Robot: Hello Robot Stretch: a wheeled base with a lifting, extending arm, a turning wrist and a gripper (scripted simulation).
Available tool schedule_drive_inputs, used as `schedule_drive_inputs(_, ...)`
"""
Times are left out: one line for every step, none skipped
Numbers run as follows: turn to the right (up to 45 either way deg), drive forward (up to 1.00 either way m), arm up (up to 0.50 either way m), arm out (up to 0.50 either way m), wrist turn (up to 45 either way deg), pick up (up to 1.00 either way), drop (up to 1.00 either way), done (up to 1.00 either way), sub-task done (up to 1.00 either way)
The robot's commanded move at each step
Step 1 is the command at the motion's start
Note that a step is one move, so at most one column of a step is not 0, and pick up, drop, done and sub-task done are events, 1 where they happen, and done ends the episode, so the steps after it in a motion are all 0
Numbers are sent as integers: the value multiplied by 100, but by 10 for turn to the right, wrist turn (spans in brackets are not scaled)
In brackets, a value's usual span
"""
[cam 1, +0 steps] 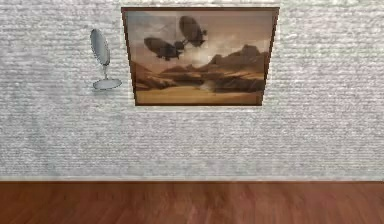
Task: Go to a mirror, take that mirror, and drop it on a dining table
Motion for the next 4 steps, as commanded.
schedule_drive_inputs(0,55,0,0,0,0,0,0,0)
schedule_drive_inputs(-450,0,0,0,0,0,0,0,0)
schedule_drive_inputs(-450,0,0,0,0,0,0,0,0)
schedule_drive_inputs(-330,0,0,0,0,0,0,0,0)
